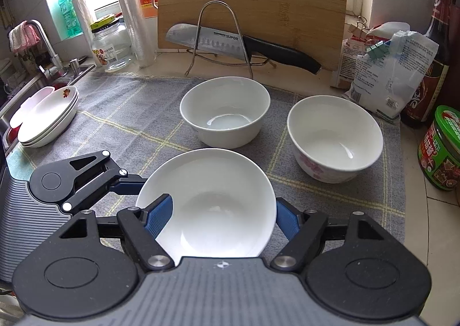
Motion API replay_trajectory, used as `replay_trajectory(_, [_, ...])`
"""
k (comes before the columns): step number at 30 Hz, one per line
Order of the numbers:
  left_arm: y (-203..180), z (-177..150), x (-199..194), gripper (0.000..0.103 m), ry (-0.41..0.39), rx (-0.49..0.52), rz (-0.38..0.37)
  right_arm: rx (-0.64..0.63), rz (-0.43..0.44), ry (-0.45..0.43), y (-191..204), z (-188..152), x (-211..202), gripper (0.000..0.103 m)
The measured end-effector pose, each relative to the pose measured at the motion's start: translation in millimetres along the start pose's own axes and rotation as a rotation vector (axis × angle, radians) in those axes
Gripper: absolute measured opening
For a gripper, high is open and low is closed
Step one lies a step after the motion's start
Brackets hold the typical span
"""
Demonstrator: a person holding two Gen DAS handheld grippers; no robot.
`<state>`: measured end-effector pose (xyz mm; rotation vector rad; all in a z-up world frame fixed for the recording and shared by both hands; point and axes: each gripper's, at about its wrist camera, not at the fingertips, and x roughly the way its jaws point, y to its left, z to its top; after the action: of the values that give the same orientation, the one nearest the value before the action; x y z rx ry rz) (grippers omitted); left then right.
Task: Organize plates and bowls
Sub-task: 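Lift and carry the white bowl with the right tool toward the plate stack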
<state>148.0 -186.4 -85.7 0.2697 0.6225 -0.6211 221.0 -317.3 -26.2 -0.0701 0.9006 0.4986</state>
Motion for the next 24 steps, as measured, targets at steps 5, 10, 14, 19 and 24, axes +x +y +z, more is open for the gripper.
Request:
replay_trajectory(5, [14,-1,-19,0.088,0.018,-0.011,0.032,-0.031,0.028,-0.008,23,7,2,0.081])
replay_trajectory(10, [31,-9,-39,0.088,0.024,-0.027,0.070,-0.066,0.056,-0.013,47,16,9,0.081])
replay_trajectory(14, [46,-17,-53,0.088,0.032,-0.047,0.099,-0.088,0.081,-0.013,67,25,17,0.081])
replay_trajectory(19, [66,-27,-66,0.088,0.044,-0.070,0.132,-0.118,0.109,-0.008,94,35,33,0.081])
replay_trajectory(24, [85,-37,-74,0.088,0.055,-0.092,0.157,-0.117,0.136,-0.002,115,43,48,0.081])
